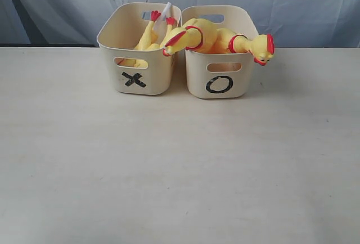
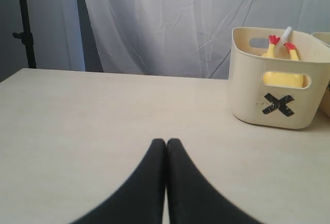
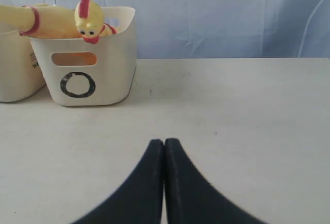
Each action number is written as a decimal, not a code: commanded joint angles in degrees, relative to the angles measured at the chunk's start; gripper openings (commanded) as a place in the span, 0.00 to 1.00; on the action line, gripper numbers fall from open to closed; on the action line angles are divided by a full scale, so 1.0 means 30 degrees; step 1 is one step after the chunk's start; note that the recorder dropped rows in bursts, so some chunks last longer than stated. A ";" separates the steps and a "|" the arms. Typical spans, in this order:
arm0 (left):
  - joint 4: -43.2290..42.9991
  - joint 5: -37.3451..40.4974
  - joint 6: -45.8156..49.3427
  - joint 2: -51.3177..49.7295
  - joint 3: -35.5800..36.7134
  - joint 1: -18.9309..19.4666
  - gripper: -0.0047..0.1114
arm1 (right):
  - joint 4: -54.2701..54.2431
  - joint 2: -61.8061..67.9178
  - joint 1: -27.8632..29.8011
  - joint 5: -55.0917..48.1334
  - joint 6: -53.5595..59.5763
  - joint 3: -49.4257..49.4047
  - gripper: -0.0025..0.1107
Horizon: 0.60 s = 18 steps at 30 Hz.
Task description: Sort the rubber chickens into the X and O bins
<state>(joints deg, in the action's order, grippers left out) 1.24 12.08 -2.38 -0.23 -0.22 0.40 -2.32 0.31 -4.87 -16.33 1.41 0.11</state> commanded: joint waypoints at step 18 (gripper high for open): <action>0.0007 0.0389 -0.0050 0.0077 0.0073 0.0025 0.04 | 0.0192 -0.0105 0.0142 -0.0333 0.0037 -0.0036 0.02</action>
<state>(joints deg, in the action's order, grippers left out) 1.24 13.13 -2.38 -0.23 -0.22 0.40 -2.11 0.31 -4.87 -17.48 1.41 0.11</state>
